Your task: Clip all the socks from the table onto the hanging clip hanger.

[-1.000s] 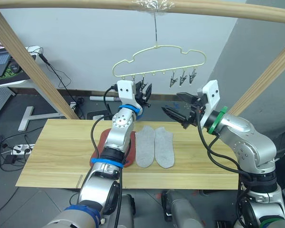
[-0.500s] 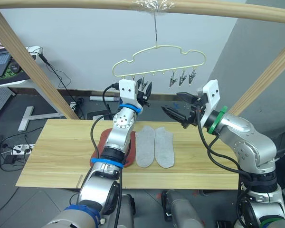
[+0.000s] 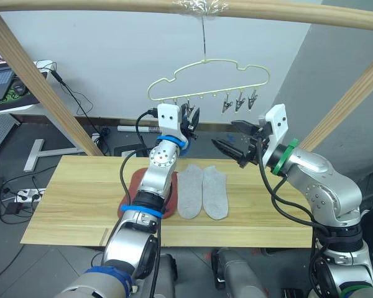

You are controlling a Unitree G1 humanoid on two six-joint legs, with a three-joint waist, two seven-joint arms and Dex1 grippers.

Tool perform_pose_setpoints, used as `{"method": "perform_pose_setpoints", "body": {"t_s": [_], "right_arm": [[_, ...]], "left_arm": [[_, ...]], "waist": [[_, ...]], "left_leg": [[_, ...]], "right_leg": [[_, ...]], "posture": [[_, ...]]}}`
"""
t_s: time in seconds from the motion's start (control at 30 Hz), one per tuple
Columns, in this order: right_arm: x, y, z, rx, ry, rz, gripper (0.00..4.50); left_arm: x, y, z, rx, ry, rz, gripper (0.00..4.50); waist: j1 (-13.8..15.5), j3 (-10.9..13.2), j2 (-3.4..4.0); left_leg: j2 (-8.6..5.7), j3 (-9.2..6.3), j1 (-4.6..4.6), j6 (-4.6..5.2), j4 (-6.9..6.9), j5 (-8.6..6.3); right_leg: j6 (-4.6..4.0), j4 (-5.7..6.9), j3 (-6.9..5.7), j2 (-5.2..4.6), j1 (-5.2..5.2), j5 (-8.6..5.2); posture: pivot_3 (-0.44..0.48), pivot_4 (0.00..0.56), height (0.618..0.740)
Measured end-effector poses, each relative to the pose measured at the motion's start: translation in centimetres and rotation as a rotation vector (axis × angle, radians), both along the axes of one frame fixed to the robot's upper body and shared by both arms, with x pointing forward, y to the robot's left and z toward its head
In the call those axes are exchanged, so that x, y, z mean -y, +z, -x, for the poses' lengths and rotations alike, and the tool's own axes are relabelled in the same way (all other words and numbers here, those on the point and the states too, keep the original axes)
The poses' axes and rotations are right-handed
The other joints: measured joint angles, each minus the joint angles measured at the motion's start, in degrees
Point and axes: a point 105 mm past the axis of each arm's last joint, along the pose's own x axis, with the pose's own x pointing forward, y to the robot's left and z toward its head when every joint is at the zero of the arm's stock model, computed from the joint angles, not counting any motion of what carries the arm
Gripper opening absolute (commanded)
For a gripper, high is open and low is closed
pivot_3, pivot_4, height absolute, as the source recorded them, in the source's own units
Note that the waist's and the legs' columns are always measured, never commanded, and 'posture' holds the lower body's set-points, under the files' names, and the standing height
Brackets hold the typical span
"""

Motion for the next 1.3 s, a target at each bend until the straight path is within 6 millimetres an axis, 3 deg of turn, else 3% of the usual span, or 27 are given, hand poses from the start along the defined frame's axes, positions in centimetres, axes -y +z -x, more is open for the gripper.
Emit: {"method": "perform_pose_setpoints", "body": {"t_s": [0.37,0.47,0.57,0.67,1.0,1.1,1.2,1.3], "right_arm": [[0.1,0.0,-0.1,-0.001,-0.01,-0.004,4.5],[0.0,0.0,0.0,-0.002,-0.007,-0.007,4.5],[0.0,0.1,0.0,-0.004,-0.004,-0.01,4.5],[0.0,0.1,0.0,-0.004,-0.005,-0.01,4.5],[-0.1,-0.1,-0.1,-0.003,-0.008,0.005,4.5],[-0.7,-2.4,-0.4,-0.038,-0.024,0.085,4.5],[-0.6,-6.5,-1.0,-0.125,-0.065,0.184,4.5],[-0.4,-9.2,-2.2,-0.142,-0.105,0.234,4.5]], "left_arm": [[-0.1,-0.4,-0.2,-0.007,0.003,-0.004,1.99],[-0.1,-0.4,-0.2,-0.006,0.003,-0.004,1.45],[-0.1,-0.4,-0.2,-0.003,0.003,-0.003,0.62],[-0.2,-0.2,-0.1,0.006,0.003,-0.002,0.21],[-0.7,-0.2,-0.2,-0.025,-0.006,0.069,0.04],[-0.9,-0.1,0.0,-0.074,-0.046,0.158,0.04],[-1.2,-0.3,0.3,-0.111,-0.071,0.202,0.04],[-1.9,-0.4,0.5,-0.157,-0.096,0.248,0.04]], "waist": [[0.0,0.0,0.0],[0.0,0.0,0.0],[0.0,0.0,0.0],[0.0,0.0,0.0],[0.0,0.0,0.0],[-0.1,0.0,0.0],[-0.2,0.0,0.0],[-0.3,0.0,-0.01]], "left_leg": [[0.0,0.0,0.0,0.0,0.01,0.0],[0.01,0.0,0.0,0.0,0.01,0.0],[0.0,0.0,0.0,0.0,0.01,0.0],[0.01,0.0,0.0,0.0,0.01,0.0],[0.02,0.0,0.01,0.0,0.01,0.0],[0.02,0.0,0.03,0.0,0.01,0.0],[0.02,0.0,0.04,0.0,0.03,0.0],[0.0,0.06,0.19,0.0,0.06,0.0]], "right_leg": [[0.0,0.02,0.0,0.0,0.0,0.0],[0.0,0.02,0.0,0.0,0.0,0.0],[0.0,0.02,0.0,0.0,0.0,0.0],[0.0,0.02,0.0,0.0,0.0,0.0],[0.0,0.03,0.0,0.0,0.0,0.0],[0.0,0.03,0.0,0.01,0.01,0.0],[0.0,0.09,0.01,0.0,0.0,0.0],[0.0,0.1,0.08,0.01,0.12,0.0]], "posture": [[-0.143,0.233,0.74],[-0.143,0.233,0.74],[-0.143,0.236,0.74],[-0.143,0.236,0.74],[-0.138,0.238,0.74],[-0.138,0.238,0.74],[-0.112,0.246,0.74],[-0.087,0.246,0.74]]}}
